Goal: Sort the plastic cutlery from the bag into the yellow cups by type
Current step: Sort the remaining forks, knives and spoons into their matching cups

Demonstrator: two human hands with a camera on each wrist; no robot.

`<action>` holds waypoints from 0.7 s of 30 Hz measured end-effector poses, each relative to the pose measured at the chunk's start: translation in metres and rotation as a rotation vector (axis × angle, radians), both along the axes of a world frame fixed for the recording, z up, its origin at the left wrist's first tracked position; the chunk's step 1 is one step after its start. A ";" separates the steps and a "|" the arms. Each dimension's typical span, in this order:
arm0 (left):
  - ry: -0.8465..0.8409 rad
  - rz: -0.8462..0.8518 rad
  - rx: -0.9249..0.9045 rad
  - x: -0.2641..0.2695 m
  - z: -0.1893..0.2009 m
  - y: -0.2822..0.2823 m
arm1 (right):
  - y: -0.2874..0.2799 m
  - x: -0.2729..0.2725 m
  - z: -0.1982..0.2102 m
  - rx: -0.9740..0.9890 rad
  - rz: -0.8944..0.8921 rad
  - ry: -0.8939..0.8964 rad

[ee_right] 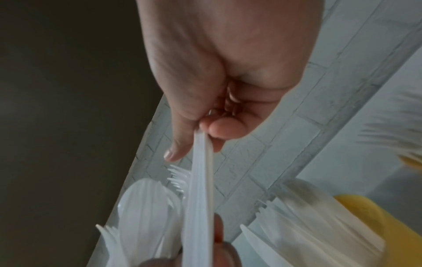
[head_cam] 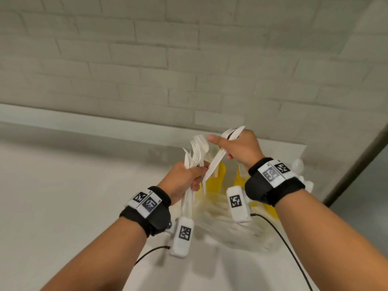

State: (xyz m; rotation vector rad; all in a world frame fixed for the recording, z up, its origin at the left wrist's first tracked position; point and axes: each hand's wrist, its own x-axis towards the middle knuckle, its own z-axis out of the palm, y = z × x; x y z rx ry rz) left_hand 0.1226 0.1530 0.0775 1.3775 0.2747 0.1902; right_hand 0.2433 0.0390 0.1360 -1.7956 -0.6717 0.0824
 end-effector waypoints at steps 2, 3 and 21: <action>0.010 0.039 0.014 0.000 -0.001 0.007 | 0.006 0.003 0.003 -0.005 -0.014 -0.020; 0.009 0.060 0.013 0.000 0.000 0.010 | 0.009 0.004 0.004 -0.008 -0.020 -0.033; -0.017 0.221 -0.034 0.004 -0.008 0.027 | 0.033 0.034 -0.031 -0.579 -0.016 -0.220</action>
